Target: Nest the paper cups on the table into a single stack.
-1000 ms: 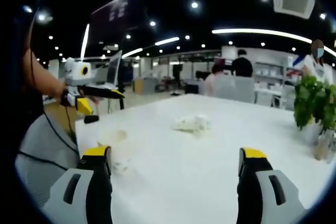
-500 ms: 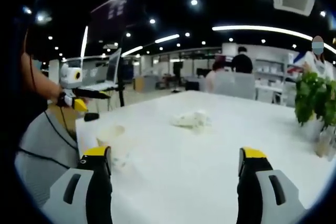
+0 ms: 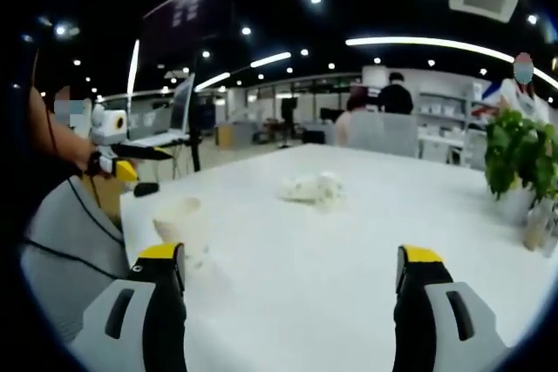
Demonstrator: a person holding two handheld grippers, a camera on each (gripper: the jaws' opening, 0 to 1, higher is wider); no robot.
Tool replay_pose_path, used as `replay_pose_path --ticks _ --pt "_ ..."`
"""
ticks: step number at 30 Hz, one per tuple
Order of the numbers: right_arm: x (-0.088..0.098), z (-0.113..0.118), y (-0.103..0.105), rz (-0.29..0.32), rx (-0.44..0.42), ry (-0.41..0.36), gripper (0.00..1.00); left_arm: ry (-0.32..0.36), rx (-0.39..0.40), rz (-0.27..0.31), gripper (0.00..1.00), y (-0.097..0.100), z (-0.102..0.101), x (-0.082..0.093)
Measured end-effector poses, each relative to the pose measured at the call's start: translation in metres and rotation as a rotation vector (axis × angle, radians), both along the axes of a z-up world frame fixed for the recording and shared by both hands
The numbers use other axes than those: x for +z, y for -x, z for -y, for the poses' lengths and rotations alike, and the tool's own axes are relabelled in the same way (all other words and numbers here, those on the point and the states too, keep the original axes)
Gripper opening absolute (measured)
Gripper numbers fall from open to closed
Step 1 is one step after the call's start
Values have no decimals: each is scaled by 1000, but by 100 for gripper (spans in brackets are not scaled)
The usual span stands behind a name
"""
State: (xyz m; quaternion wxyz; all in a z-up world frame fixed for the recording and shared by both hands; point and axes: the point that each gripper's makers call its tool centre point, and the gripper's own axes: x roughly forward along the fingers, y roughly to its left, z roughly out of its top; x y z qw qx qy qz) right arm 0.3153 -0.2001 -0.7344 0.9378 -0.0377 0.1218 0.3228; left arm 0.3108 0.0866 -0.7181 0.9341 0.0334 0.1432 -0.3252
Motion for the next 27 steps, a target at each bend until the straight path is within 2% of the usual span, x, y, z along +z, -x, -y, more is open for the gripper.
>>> replay_pose_path --ticks 6,9,18,27 --pt "2 -4 -4 3 4 4 99 0 11 25 98 -1 0 4" --pt "4 -5 -10 -13 -14 -38 100 5 12 27 97 0 0 3" --pt "-11 0 -36 -49 -65 -52 100 8 2 13 98 0 2 -2" --pt "-17 -14 -62 -48 -10 -15 99 -7 -2 4 98 1 2 -6"
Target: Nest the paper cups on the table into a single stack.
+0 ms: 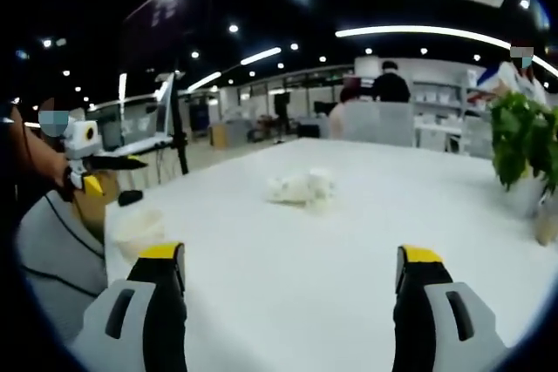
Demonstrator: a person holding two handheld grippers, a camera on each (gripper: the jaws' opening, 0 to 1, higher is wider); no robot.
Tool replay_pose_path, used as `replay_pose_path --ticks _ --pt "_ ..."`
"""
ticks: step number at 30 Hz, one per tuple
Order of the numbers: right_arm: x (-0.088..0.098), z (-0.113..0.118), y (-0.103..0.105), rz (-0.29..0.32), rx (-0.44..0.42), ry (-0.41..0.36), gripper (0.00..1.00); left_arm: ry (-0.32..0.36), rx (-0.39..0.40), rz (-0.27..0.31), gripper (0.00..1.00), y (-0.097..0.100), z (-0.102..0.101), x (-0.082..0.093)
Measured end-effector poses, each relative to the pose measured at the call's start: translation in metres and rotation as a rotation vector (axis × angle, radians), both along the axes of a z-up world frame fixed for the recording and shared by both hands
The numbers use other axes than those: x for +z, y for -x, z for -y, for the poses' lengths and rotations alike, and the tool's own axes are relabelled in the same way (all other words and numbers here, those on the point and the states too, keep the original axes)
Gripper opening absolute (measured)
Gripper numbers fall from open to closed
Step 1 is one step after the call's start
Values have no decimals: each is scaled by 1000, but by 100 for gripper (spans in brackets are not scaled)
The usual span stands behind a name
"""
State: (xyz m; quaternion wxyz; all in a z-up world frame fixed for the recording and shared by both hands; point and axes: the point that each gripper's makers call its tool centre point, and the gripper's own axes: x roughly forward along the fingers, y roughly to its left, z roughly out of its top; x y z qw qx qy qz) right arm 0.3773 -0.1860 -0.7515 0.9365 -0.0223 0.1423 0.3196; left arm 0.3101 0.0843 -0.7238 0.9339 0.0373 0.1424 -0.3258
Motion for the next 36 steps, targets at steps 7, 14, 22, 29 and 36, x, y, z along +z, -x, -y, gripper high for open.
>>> replay_pose_path --ticks 7,14,22,29,36 --pt "-7 -11 -26 -11 12 -11 98 2 11 -1 98 -3 -1 0" --pt "-10 -18 -51 -12 14 -19 98 11 5 -9 98 -3 2 0" --pt "-18 -33 -79 -13 40 -1 98 17 6 -21 98 -3 3 -3" --pt "-29 -49 -107 -23 55 5 97 22 17 -28 98 -5 2 -5" --pt "-34 -63 -137 -28 61 4 96 25 27 -41 98 -3 0 -8"
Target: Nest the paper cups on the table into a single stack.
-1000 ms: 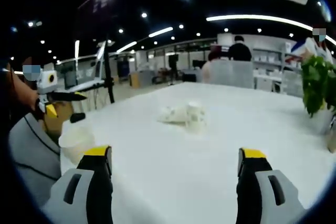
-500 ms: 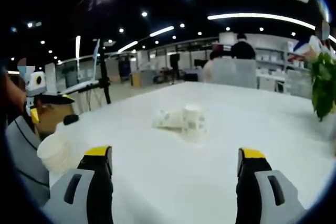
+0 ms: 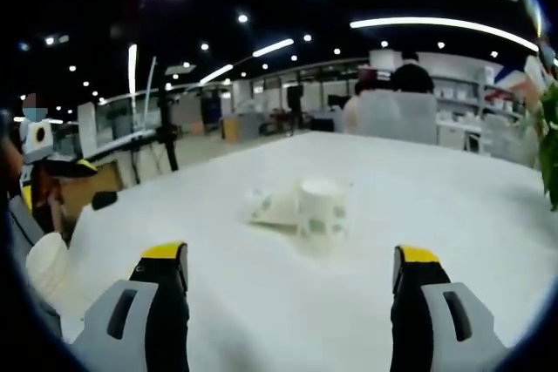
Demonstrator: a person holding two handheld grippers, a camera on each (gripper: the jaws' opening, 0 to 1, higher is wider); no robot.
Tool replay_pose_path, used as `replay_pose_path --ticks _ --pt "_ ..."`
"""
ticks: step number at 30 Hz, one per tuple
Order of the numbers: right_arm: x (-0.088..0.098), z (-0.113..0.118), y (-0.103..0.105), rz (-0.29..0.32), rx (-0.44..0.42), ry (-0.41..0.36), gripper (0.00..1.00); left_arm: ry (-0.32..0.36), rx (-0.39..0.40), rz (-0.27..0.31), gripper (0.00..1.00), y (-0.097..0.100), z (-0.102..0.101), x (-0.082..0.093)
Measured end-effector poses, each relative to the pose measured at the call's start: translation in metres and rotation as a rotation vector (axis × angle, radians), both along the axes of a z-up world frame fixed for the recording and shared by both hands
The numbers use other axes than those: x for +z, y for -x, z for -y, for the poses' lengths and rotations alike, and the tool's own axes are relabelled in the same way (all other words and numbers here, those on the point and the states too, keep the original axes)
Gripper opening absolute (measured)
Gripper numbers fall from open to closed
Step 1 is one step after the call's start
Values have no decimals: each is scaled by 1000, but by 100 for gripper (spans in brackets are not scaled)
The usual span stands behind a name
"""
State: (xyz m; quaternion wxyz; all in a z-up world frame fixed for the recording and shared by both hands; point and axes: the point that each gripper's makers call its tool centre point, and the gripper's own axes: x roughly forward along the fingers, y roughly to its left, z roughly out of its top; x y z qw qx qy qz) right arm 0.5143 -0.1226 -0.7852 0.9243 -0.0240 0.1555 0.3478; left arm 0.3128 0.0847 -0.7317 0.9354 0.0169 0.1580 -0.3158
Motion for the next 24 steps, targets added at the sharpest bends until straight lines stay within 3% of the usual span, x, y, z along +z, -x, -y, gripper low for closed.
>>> replay_pose_path --ticks 15,21,23,24 --pt "-14 -14 -50 -4 -20 9 90 7 26 -11 98 -1 -8 1" --pt "-29 -21 -64 -21 -1 41 75 -2 39 -17 97 0 -16 0" --pt "-40 -20 -68 -47 7 100 70 -8 41 -25 97 2 -18 -2" --pt "-41 -22 -71 -38 7 95 66 -9 42 -28 97 3 -19 -3"
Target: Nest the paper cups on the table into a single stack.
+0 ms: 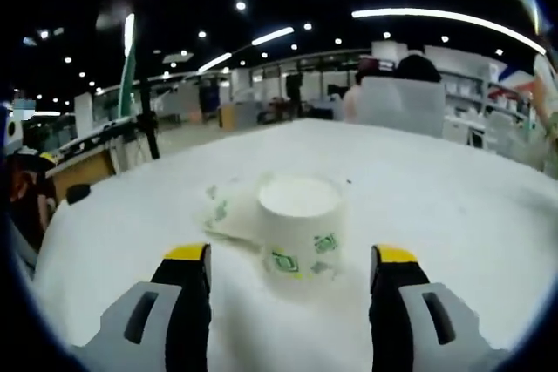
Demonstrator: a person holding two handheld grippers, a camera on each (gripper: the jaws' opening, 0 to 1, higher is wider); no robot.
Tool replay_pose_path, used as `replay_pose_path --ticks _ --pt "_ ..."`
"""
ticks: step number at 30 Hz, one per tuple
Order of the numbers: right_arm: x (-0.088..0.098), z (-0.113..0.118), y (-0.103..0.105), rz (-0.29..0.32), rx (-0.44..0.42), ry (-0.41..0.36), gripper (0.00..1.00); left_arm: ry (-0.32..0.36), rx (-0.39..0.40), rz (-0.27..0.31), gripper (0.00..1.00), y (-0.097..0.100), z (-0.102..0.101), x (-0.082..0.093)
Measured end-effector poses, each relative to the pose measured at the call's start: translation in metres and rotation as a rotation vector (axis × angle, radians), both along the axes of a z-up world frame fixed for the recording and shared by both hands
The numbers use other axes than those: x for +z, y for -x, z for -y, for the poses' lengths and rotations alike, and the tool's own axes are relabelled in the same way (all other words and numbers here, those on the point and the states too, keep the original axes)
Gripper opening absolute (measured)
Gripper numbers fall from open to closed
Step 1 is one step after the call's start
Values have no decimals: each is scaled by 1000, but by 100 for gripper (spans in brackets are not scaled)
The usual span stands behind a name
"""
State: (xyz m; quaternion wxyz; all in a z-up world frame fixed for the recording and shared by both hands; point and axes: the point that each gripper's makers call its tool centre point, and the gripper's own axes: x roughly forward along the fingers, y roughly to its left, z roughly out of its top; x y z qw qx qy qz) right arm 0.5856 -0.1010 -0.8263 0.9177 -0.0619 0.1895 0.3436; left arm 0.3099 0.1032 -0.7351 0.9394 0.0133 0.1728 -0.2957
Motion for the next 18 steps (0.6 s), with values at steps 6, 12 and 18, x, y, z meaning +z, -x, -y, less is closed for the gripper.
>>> replay_pose_path --ticks 6,12,18 --pt "-3 -1 -3 -14 3 4 59 -1 4 -14 96 3 1 -8" --pt "-5 -1 -3 -13 22 31 51 9 -1 -23 96 6 3 -10" --pt "-6 0 -6 -12 10 47 39 9 3 -28 95 8 0 -11"
